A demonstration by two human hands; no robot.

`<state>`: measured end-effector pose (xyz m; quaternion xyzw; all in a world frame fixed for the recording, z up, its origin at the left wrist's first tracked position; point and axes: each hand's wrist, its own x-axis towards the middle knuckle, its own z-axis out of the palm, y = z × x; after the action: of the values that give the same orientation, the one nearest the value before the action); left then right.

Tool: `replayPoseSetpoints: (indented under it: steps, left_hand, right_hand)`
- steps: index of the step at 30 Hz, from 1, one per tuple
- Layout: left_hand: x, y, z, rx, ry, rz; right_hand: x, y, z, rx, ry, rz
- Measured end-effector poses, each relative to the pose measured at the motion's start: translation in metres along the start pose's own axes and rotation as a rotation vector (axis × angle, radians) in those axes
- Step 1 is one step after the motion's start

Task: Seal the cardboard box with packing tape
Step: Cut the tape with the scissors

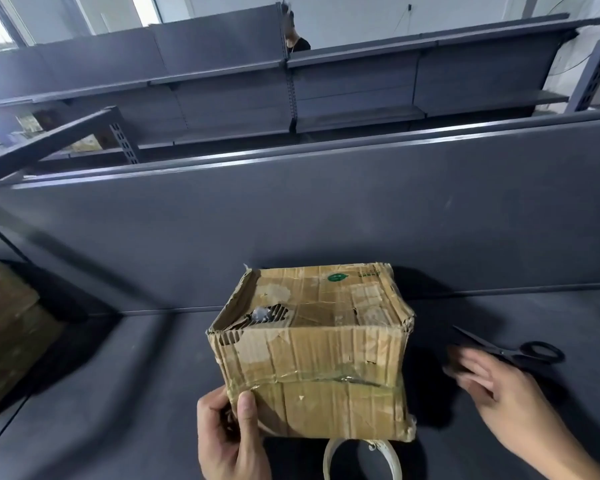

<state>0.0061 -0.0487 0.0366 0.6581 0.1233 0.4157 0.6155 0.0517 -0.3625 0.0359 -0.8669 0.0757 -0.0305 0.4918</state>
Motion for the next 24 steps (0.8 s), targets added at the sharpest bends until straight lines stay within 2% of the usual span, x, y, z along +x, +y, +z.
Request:
replayPoseSetpoints:
  steps: [4, 7, 9, 11, 16, 20, 24]
  left_hand:
    - [0.009, 0.018, 0.002, 0.093, -0.012, -0.020]
    - [0.034, 0.040, 0.000, 0.212, -0.064, -0.092]
    - [0.060, 0.054, -0.003, 0.341, -0.181, -0.130]
    - [0.085, 0.068, -0.002, 0.500, -0.321, -0.138]
    - [0.131, 0.095, 0.021, 0.885, -0.557, -0.136]
    - [0.157, 0.098, 0.041, 0.985, -0.651, -0.136]
    - [0.168, 0.104, 0.055, 1.004, -0.696, -0.170]
  right_hand:
    - [-0.004, -0.009, -0.003, 0.067, -0.037, 0.023]
    - [-0.008, -0.007, -0.007, 0.094, -0.147, 0.026]
    - [-0.007, -0.008, -0.009, 0.084, -0.170, 0.056]
    - [-0.003, -0.002, -0.008, 0.058, -0.097, 0.050]
    - [0.003, 0.007, -0.003, 0.201, -0.042, 0.065]
    - [0.001, 0.010, -0.002, 0.170, -0.110, 0.068]
    - [-0.001, 0.009, -0.003, 0.194, -0.076, 0.069]
